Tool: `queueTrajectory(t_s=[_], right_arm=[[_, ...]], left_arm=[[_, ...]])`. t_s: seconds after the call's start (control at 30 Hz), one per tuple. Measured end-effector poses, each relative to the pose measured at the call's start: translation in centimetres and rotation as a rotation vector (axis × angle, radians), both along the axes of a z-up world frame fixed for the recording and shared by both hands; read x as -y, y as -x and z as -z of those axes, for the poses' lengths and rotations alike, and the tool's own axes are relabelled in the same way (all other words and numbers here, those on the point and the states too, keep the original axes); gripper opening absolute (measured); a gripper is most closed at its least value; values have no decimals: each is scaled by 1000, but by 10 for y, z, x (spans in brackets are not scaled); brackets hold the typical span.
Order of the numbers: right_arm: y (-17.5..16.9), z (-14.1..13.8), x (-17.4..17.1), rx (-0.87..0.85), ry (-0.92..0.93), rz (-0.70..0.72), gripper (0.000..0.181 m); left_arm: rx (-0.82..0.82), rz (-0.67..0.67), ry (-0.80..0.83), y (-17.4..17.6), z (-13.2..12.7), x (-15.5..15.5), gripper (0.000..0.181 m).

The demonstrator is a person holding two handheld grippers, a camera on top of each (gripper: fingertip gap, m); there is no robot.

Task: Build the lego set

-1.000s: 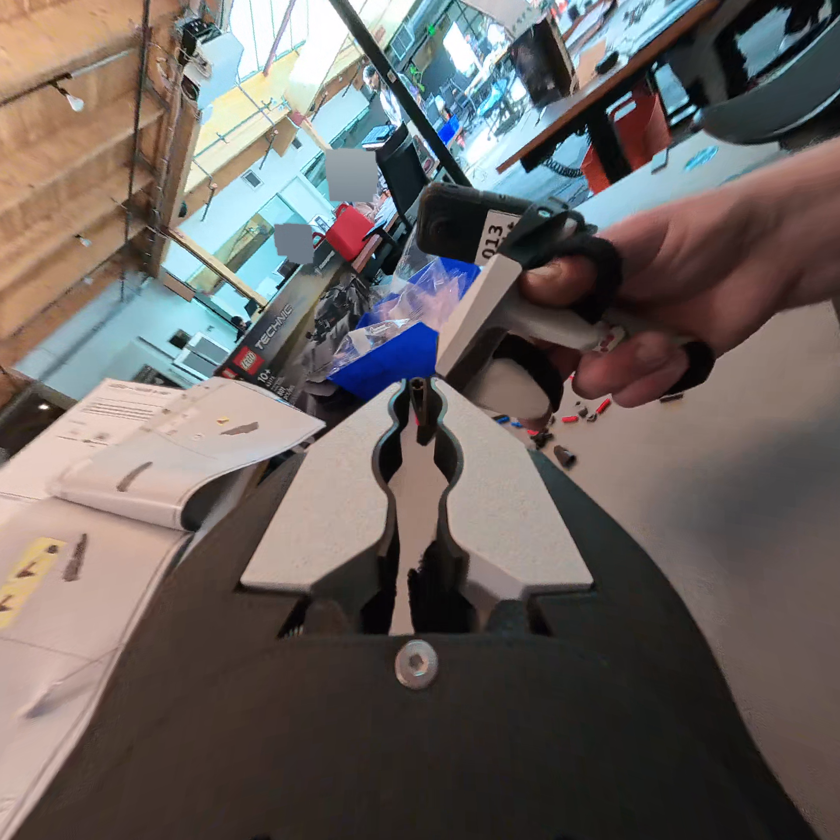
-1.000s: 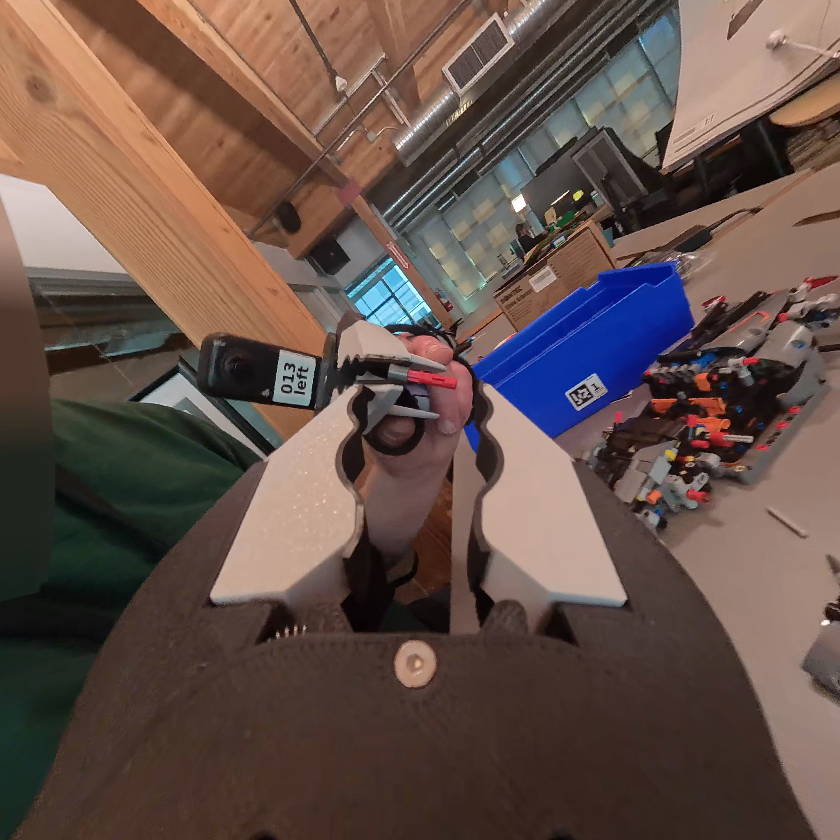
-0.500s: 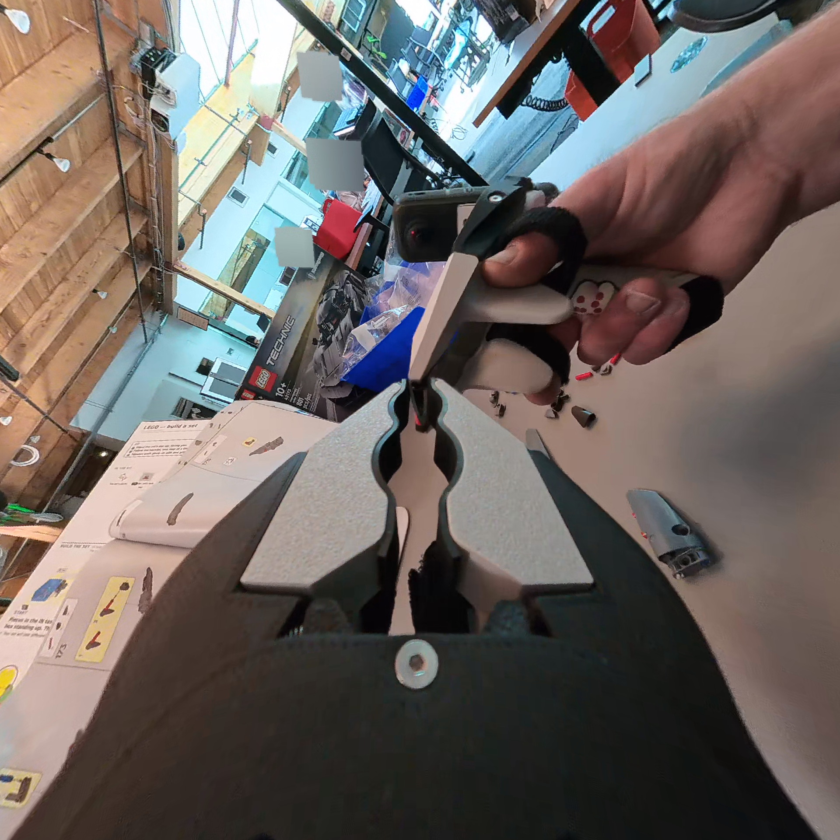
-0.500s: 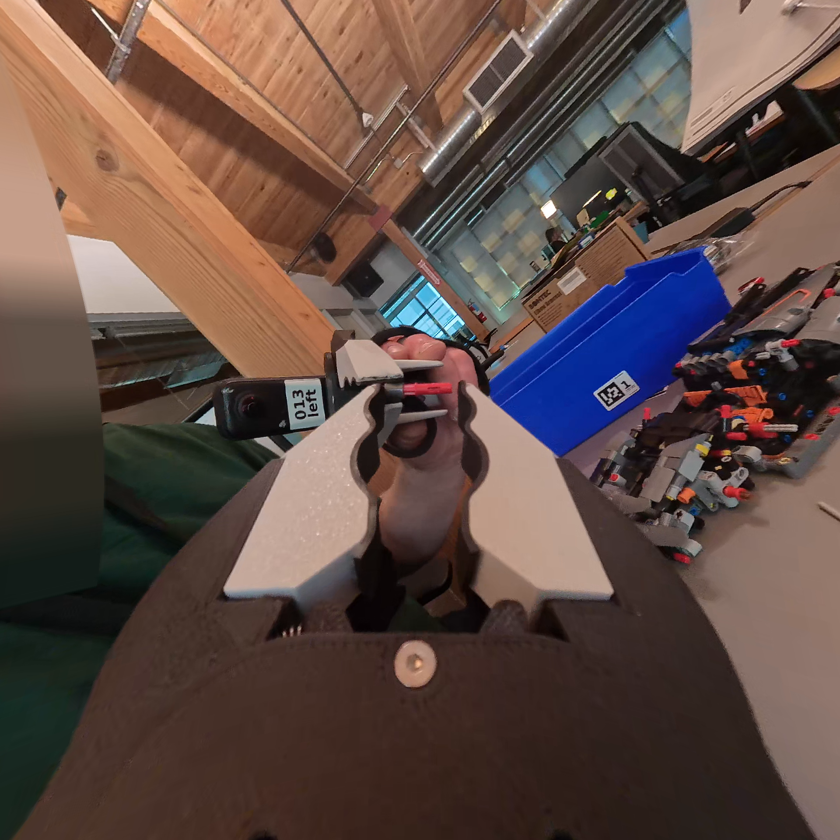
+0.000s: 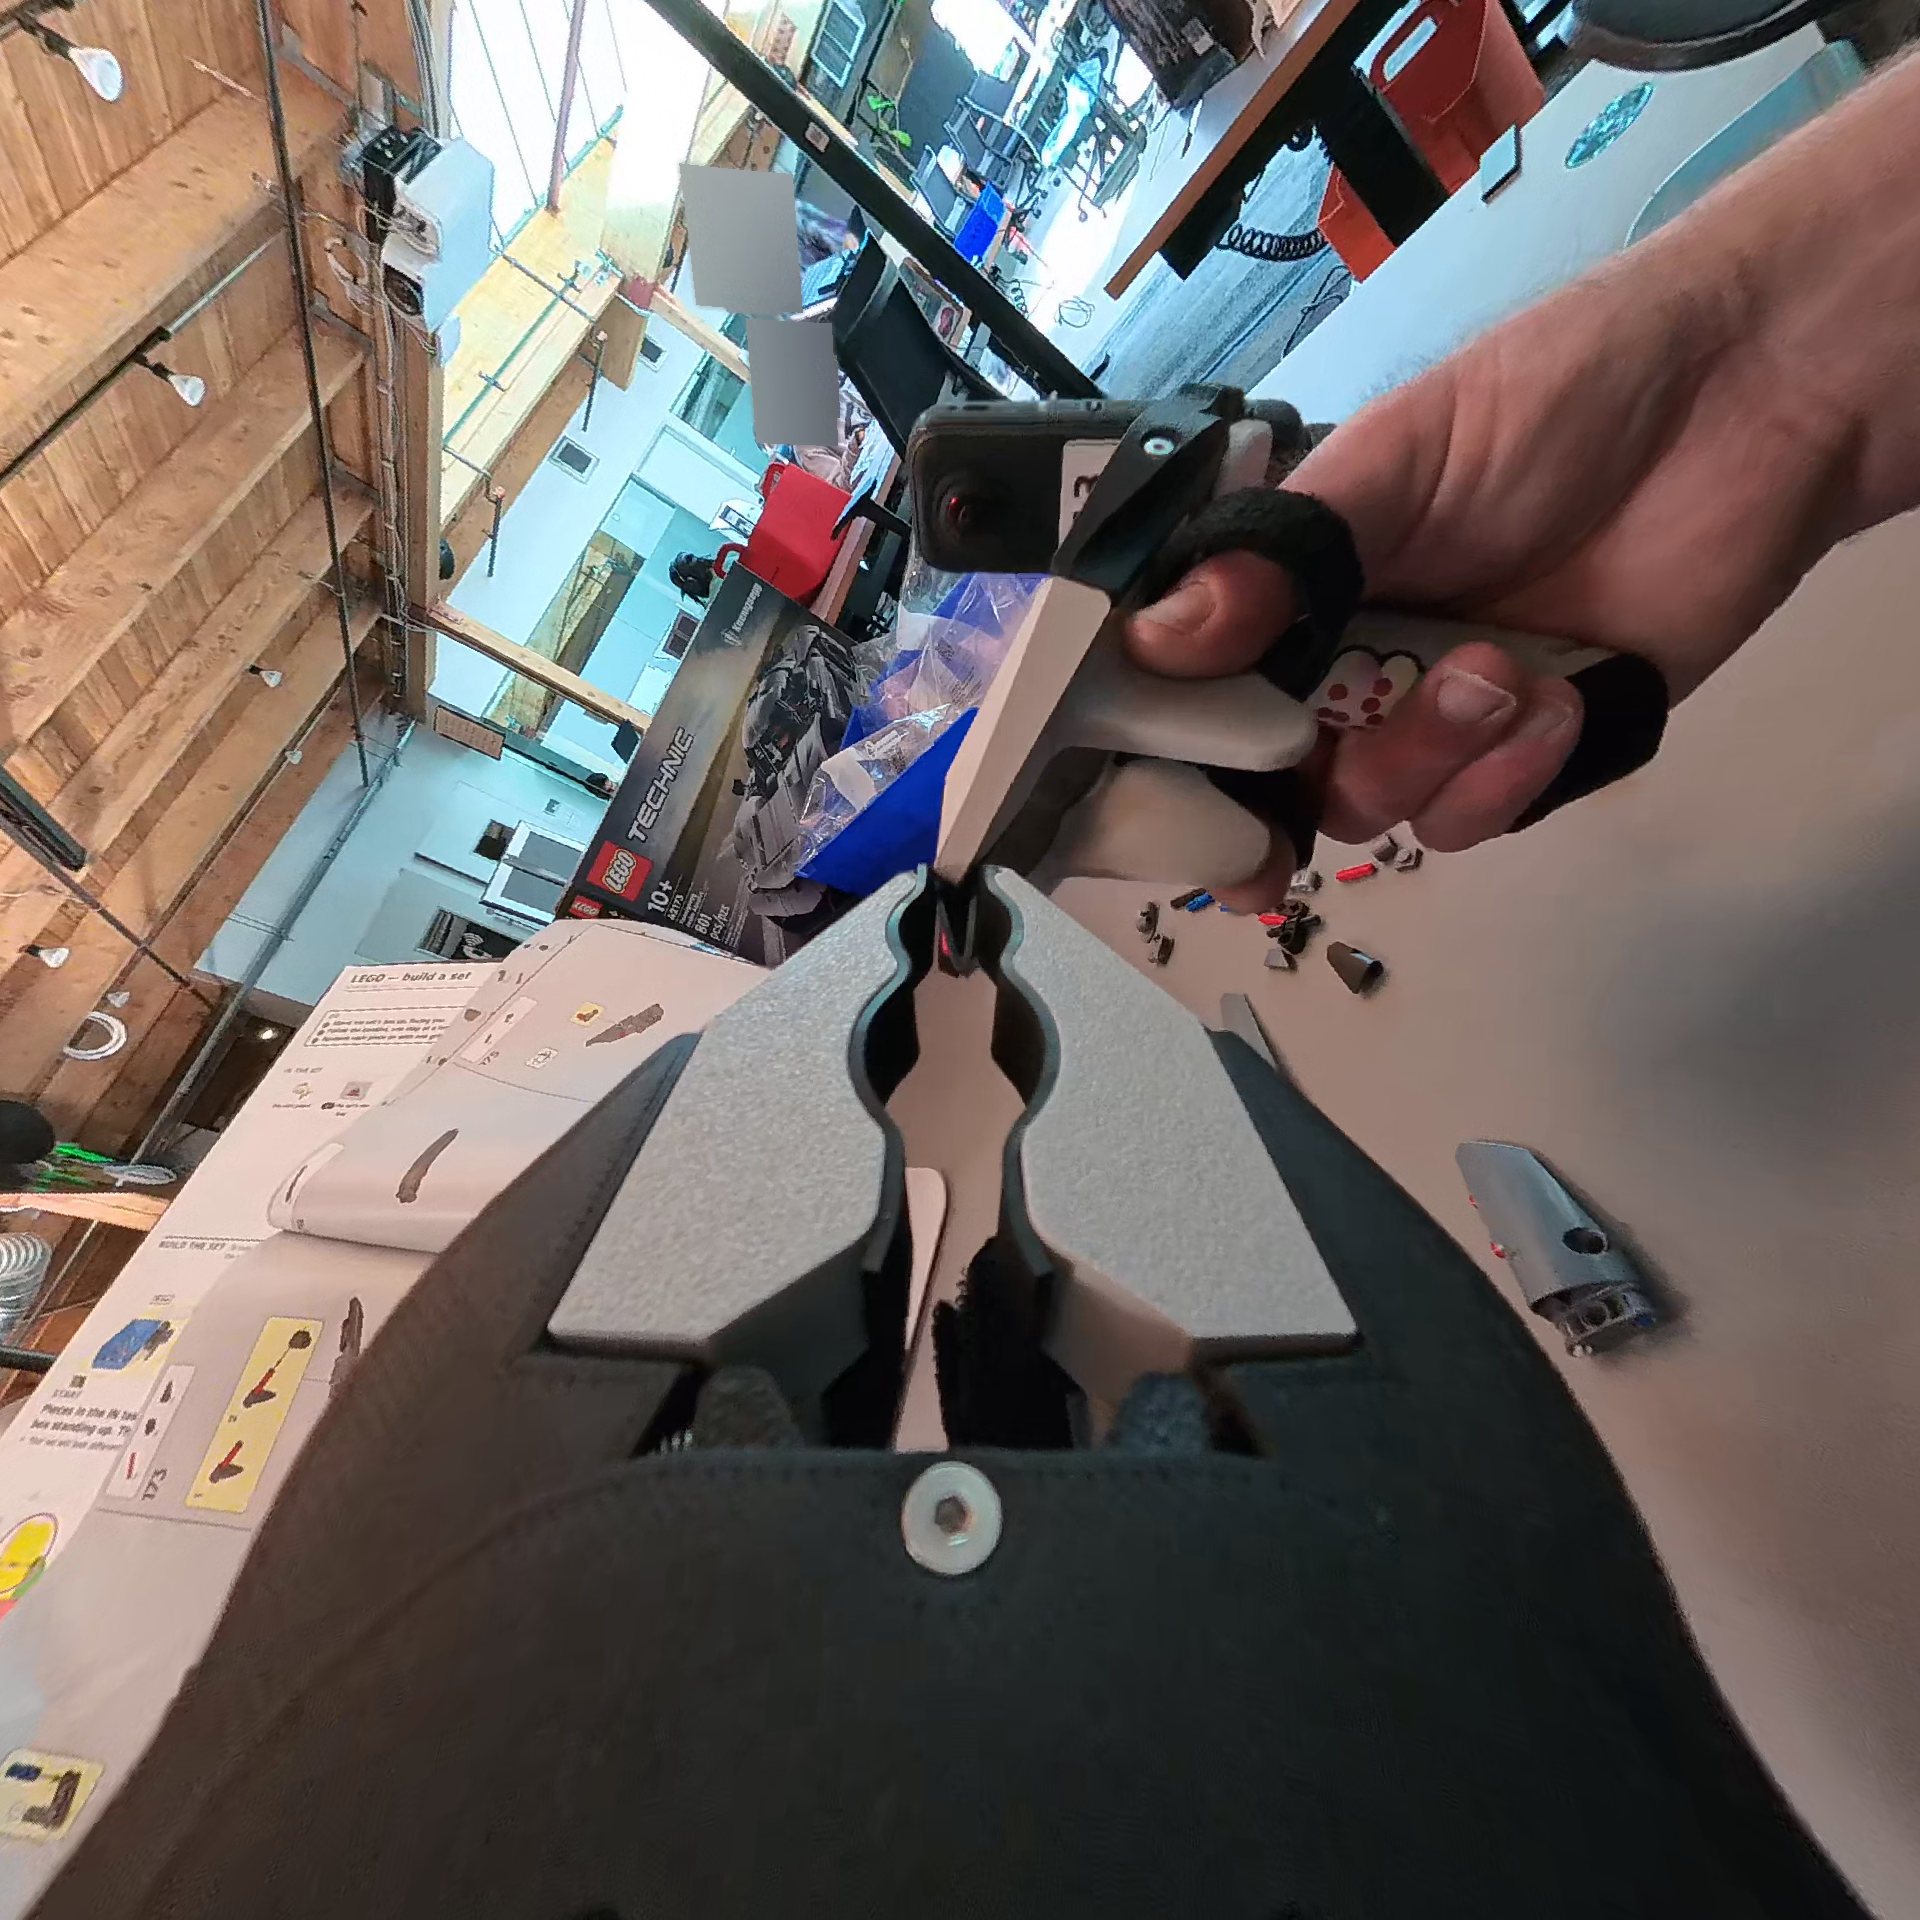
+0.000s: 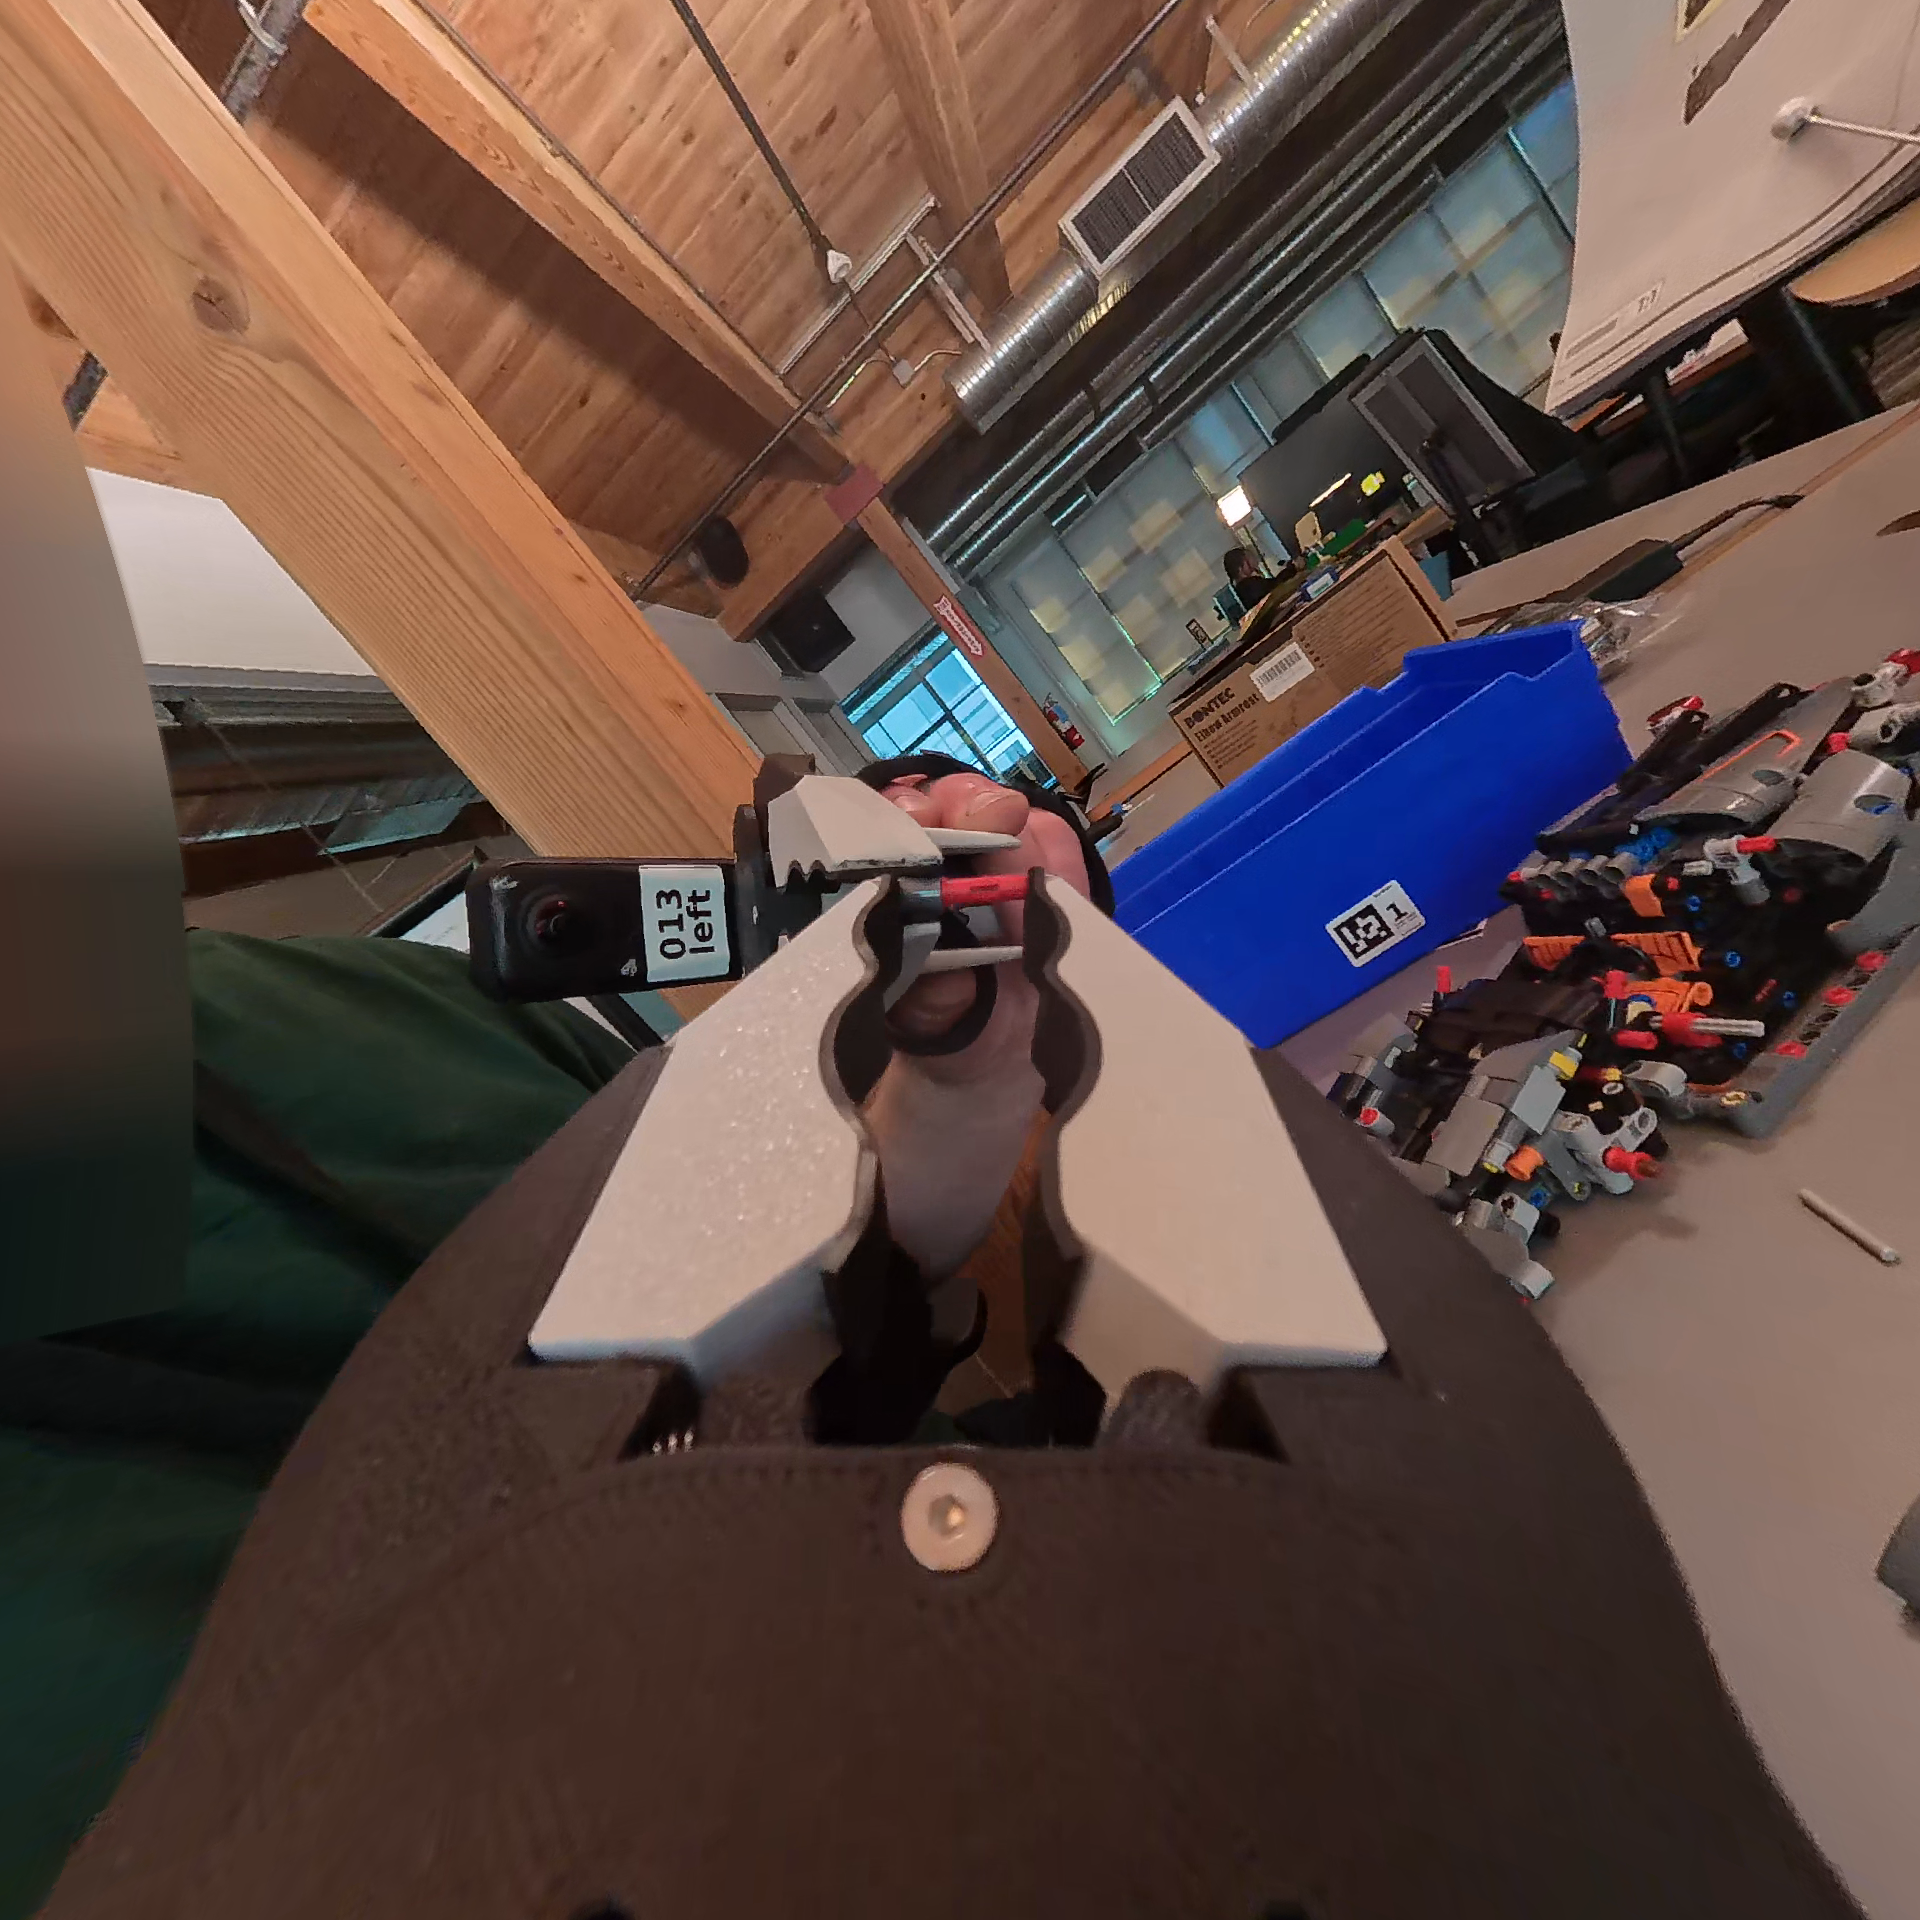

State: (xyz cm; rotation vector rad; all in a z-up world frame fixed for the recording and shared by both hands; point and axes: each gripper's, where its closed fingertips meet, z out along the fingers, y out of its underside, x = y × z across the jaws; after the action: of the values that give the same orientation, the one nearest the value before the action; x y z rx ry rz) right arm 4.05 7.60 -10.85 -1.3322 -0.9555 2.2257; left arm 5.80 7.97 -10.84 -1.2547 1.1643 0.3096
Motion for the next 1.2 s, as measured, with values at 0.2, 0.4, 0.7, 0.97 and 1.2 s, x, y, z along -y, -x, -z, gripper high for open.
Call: queueTrajectory(t_s=[0.2, 0.4, 0.7, 0.97, 1.2], right_arm=[[2, -9, -1, -23, -73, 13, 25], [-1, -16, -19, -43, -122, 81, 35], [13, -16, -5, -19, -402, 104, 13], [19, -14, 7, -33, -459, 52, 2], [26, -11, 6, -2, -492, 26, 3]], left_arm=[[106, 8, 16, 2, -10, -1, 5], [630, 117, 209, 30, -35, -7, 5], [927, 330, 485, 20, -25, -4, 4], [998, 368, 508, 23, -26, 2, 5], [945, 299, 536, 32, -16, 3, 4]])
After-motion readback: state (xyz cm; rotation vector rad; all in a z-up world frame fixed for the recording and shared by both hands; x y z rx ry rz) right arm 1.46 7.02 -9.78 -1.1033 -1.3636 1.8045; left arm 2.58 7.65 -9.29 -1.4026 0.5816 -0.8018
